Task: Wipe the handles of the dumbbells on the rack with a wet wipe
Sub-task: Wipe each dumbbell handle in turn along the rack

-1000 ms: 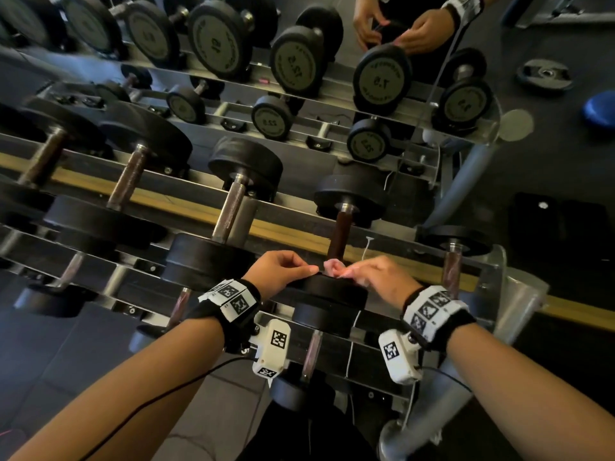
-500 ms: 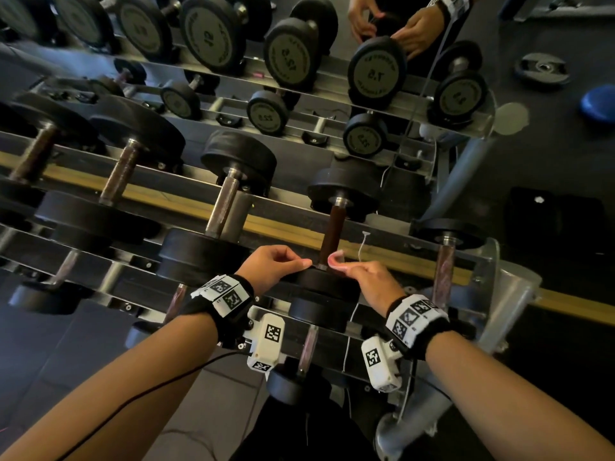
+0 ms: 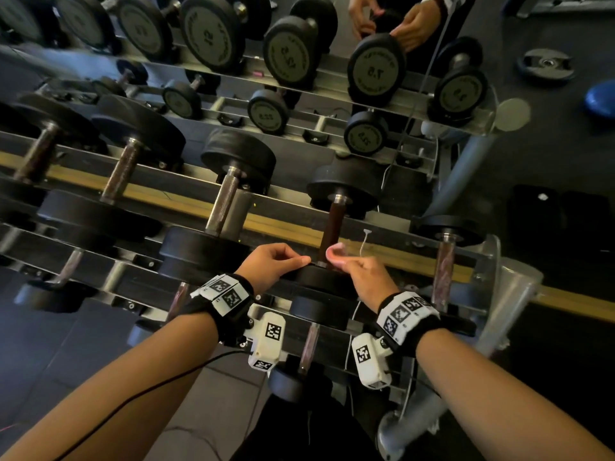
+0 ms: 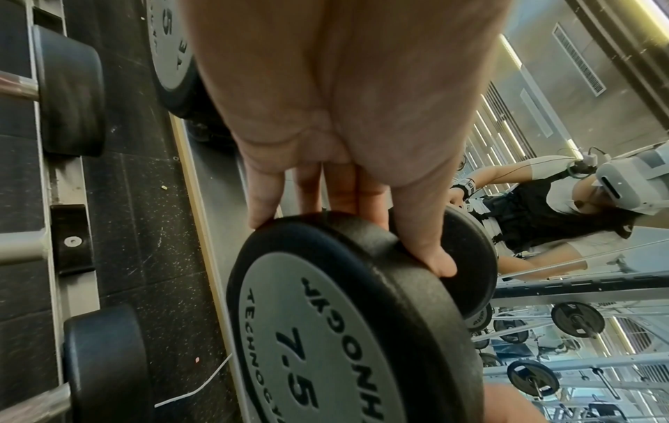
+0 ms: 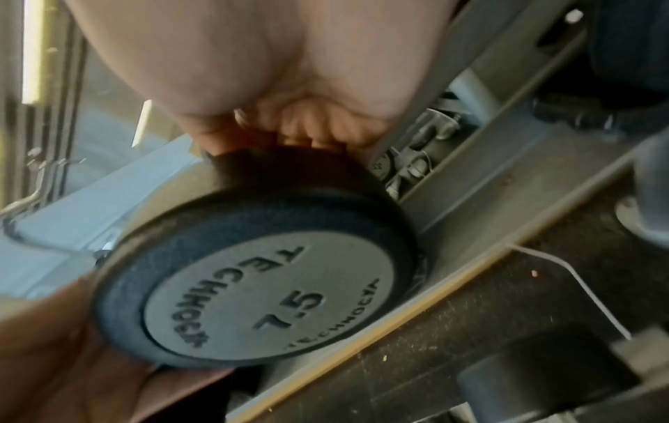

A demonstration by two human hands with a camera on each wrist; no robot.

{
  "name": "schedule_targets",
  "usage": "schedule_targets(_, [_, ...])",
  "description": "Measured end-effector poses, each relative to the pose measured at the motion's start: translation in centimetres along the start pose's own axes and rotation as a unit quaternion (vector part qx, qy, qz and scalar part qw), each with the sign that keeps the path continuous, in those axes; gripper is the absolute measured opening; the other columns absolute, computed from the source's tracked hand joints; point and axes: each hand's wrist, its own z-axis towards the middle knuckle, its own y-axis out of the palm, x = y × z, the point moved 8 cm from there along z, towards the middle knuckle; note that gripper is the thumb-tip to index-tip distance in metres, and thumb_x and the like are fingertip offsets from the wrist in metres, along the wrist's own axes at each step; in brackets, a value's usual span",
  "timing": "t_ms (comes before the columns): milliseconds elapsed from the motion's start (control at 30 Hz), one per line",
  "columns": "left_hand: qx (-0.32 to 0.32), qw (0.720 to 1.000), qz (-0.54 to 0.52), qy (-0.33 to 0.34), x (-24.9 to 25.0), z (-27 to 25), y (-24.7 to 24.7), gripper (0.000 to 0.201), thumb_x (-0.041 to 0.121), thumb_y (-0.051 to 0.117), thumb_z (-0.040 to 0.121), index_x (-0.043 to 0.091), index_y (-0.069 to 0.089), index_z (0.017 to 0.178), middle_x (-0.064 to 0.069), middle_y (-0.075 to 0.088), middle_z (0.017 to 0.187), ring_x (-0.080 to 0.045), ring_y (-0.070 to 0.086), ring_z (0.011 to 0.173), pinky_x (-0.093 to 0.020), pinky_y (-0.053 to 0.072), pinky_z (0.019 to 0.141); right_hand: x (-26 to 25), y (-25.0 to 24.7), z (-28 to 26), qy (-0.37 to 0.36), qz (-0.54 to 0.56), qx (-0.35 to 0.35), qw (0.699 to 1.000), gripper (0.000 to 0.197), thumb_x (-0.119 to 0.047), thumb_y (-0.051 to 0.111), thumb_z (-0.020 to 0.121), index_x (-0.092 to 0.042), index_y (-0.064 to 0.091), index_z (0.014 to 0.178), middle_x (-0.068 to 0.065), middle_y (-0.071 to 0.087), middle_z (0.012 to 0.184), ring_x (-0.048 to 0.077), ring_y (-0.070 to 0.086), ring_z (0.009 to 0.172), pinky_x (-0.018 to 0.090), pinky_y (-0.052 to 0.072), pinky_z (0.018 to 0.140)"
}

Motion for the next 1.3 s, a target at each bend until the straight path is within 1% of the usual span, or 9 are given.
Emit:
schedule_targets(133, [-0.004,1.0,-0.002,-0.003,-0.3,0.2,0.1,0.058,0.077,0.081,0.044,0.029,0.073,0.075,0.002,0.075,0.084,-0.012,0.071,0.08,-0.031,0.057,0.079,-1.1,-0.9,-0.3,-0.012,-0.057,-0.027,0.998,0.029,-0.035,0.059,0.091,-0.036,0.076,0.068,-0.021,0.07,0.072,-0.002,0.065,0.077,0.018,0.039,0.067])
schedule_targets(233, [-0.001,1.0,-0.007,0.001,-0.1,0.0,0.2,0.056,0.078,0.08,0.044,0.03,0.072,0.073,0.004,0.074,0.079,-0.008,0.069,0.075,-0.027,0.052,0.073,-2.3,-1.8,0.5,0.015,-0.086,-0.034,0.996,0.029,-0.027,0.063,0.09,-0.027,0.074,0.064,-0.016,0.067,0.065,0.011,0.064,0.081,0.018,0.042,0.064])
schedule_targets(367, [-0.001,1.0,-0.005,-0.001,0.2,-0.4,0.2,0.056,0.076,0.08,0.046,0.03,0.073,0.075,0.001,0.075,0.085,-0.015,0.072,0.082,-0.033,0.058,0.082,-3.2,-5.3,1.7,-0.008,-0.005,0.124,0.992,0.024,-0.029,0.059,0.095,-0.023,0.068,0.073,-0.007,0.058,0.07,0.022,0.059,0.083,0.011,0.042,0.064])
schedule_targets(533, [0.004,1.0,-0.008,-0.005,0.7,-1.0,0.3,0.033,0.055,0.08,0.065,0.025,0.072,0.077,-0.002,0.075,0.087,-0.021,0.072,0.088,-0.043,0.057,0.092,-3.5,-2.9,2.7,-0.031,0.087,0.069,0.993,0.026,-0.05,0.051,0.096,-0.045,0.074,0.085,-0.019,0.071,0.082,-0.001,0.063,0.085,0.025,0.043,0.085])
schedule_targets(600, [0.006,1.0,-0.008,-0.009,0.7,-1.0,0.3,0.026,0.047,0.08,0.072,0.023,0.072,0.079,-0.002,0.075,0.087,-0.022,0.072,0.088,-0.044,0.057,0.092,-3.1,-1.2,2.7,-0.03,0.069,0.028,0.997,0.032,-0.063,0.05,0.092,-0.044,0.072,0.104,-0.01,0.071,0.096,0.009,0.062,0.101,0.03,0.041,0.096])
schedule_targets(900, [0.005,1.0,-0.014,-0.015,0.8,-0.7,0.4,0.039,0.053,0.079,0.061,0.019,0.071,0.078,-0.001,0.073,0.082,-0.017,0.068,0.082,-0.042,0.055,0.09,-0.5,-0.8,0.2,-0.04,-0.062,-0.046,0.996,0.026,-0.03,0.057,0.095,-0.027,0.079,0.082,-0.007,0.074,0.087,0.008,0.067,0.089,0.02,0.048,0.076])
schedule_targets(1000, [0.0,1.0,-0.007,-0.016,0.7,-0.8,0.3,0.028,0.05,0.079,0.066,0.025,0.072,0.076,0.002,0.073,0.082,-0.015,0.069,0.083,-0.036,0.056,0.087,-2.0,-2.9,1.3,-0.029,0.011,0.007,0.999,0.02,-0.025,0.067,0.087,-0.025,0.079,0.071,-0.005,0.072,0.083,0.015,0.065,0.084,0.023,0.046,0.073])
schedule_targets(1100, [-0.001,1.0,0.0,-0.011,0.7,-0.8,0.2,0.021,0.048,0.08,0.071,0.029,0.071,0.072,0.004,0.074,0.081,-0.012,0.069,0.081,-0.034,0.056,0.086,-3.7,-6.1,2.8,-0.047,0.124,0.136,0.982,0.024,-0.025,0.064,0.082,-0.016,0.077,0.099,-0.009,0.069,0.079,0.014,0.063,0.081,0.028,0.052,0.078])
schedule_targets(1300, [-0.003,1.0,0.011,-0.008,0.8,-1.0,0.2,0.027,0.056,0.079,0.068,0.031,0.071,0.073,0.003,0.074,0.084,-0.014,0.07,0.082,-0.039,0.057,0.089,-3.4,-2.6,5.8,0.03,0.281,0.067,0.957,0.016,-0.023,0.057,0.096,-0.021,0.072,0.101,0.009,0.066,0.103,0.019,0.065,0.089,0.038,0.051,0.095])
